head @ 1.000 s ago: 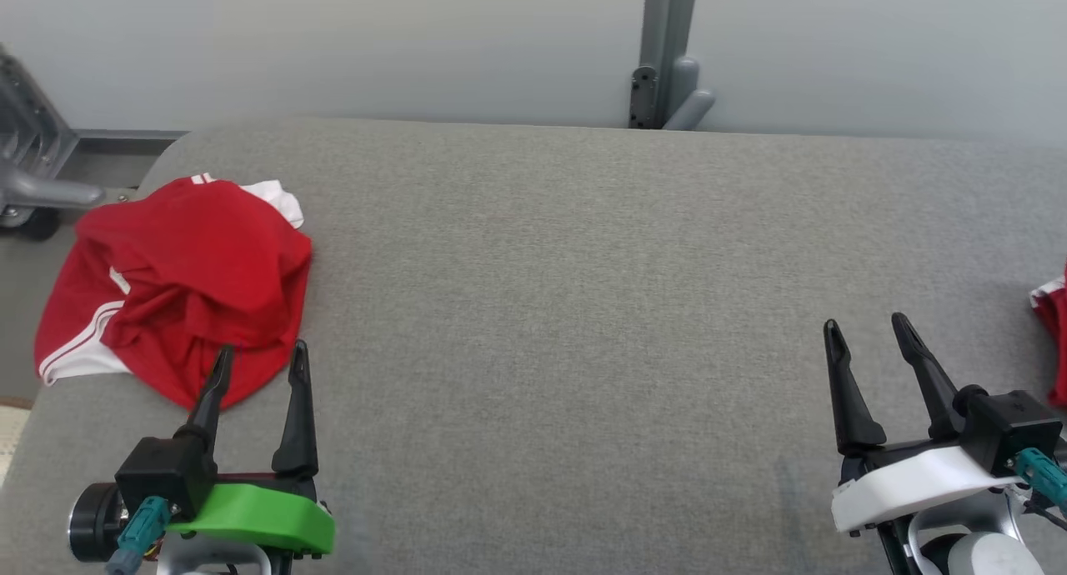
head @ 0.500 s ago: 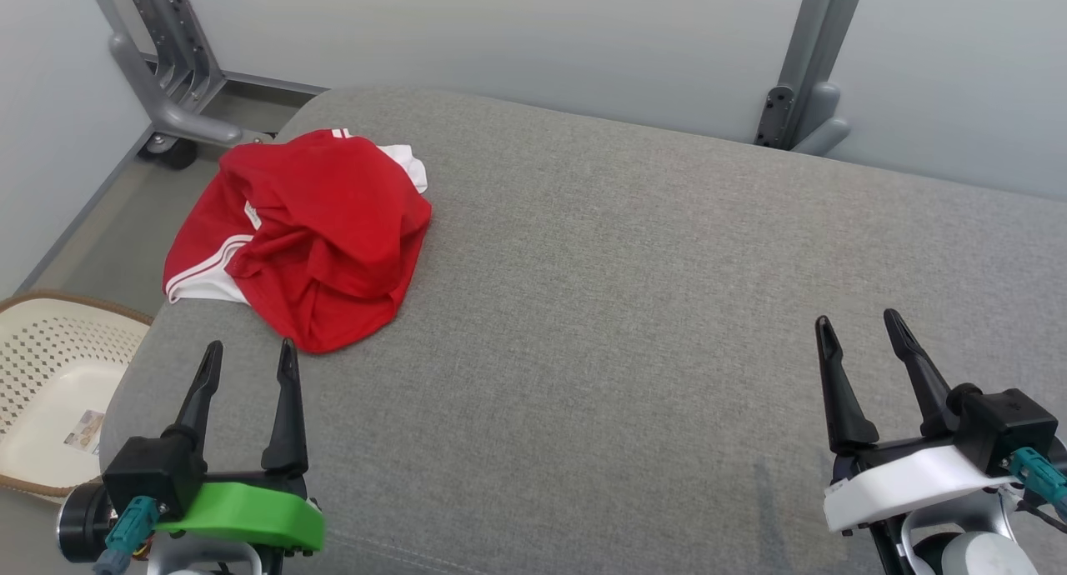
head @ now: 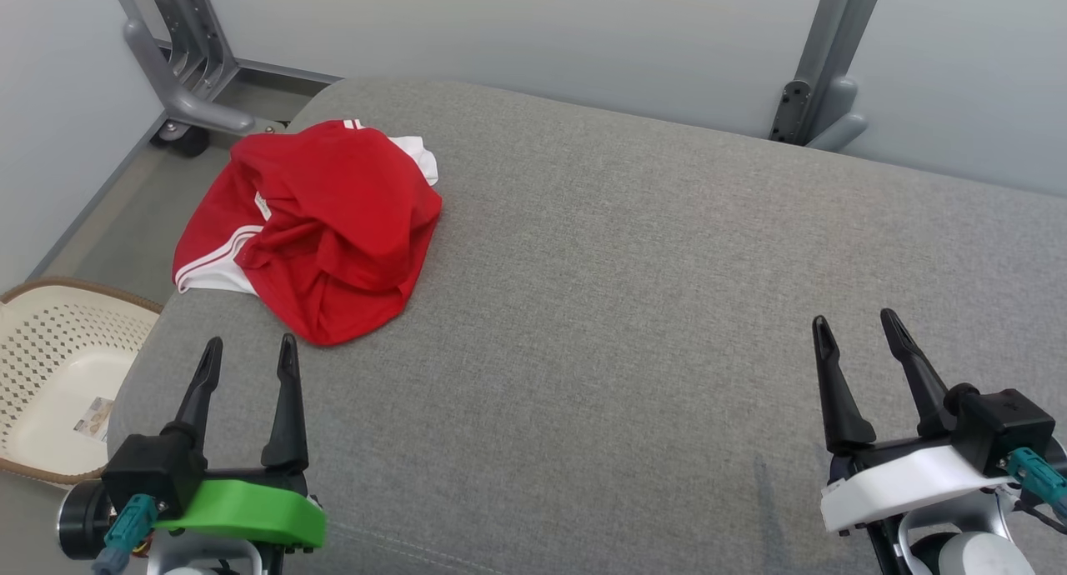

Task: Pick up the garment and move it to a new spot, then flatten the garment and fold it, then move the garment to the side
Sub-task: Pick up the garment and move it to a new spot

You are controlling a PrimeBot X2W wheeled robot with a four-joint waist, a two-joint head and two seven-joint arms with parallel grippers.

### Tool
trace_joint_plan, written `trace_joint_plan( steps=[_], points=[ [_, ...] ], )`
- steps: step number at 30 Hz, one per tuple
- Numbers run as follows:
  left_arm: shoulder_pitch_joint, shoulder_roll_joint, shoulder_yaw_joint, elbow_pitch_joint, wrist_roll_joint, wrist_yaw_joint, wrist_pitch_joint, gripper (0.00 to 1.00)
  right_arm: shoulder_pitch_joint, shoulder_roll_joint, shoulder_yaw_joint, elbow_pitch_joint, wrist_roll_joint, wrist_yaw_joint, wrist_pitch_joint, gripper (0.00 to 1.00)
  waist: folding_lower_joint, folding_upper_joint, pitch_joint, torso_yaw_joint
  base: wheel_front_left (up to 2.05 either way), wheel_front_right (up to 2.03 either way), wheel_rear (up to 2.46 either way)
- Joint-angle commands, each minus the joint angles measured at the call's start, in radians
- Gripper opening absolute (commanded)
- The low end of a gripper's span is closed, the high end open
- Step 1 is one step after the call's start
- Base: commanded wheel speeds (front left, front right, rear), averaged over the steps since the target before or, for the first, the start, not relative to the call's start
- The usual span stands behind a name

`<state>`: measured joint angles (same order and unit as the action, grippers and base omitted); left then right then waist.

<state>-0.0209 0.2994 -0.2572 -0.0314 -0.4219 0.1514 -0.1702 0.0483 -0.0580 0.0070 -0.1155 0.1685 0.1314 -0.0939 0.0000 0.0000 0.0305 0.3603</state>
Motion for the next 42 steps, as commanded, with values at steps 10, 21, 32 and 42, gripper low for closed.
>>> trace_joint_plan(
  steps=[10,21,32,42],
  points=[
    [-0.120,-0.010,0.026,-0.017,-0.017,0.002,-0.029,1.00,-0.048,-0.024,0.015,-0.058,-0.006,-0.001,0.029,1.00,0.0000,0.0000,0.105,-0.050,0.00,0.00,0.00],
    [-0.396,-0.020,0.072,0.261,-0.118,-0.070,0.023,1.00,-0.162,-0.085,0.043,-0.138,0.000,-0.002,0.066,1.00,0.0000,0.0000,0.341,-0.165,0.00,0.00,0.00],
    [-0.562,-0.047,0.090,0.724,-0.231,-0.170,0.081,1.00,-0.217,-0.099,0.054,-0.124,0.013,-0.002,0.049,1.00,0.0000,0.0000,0.429,-0.220,0.00,0.00,0.00],
    [-0.627,-0.039,0.093,0.902,-0.187,-0.189,-0.075,0.00,-0.216,-0.081,0.047,-0.095,0.011,-0.002,0.032,1.00,0.0000,0.0000,0.384,-0.225,0.00,0.00,0.00]
  ],
)
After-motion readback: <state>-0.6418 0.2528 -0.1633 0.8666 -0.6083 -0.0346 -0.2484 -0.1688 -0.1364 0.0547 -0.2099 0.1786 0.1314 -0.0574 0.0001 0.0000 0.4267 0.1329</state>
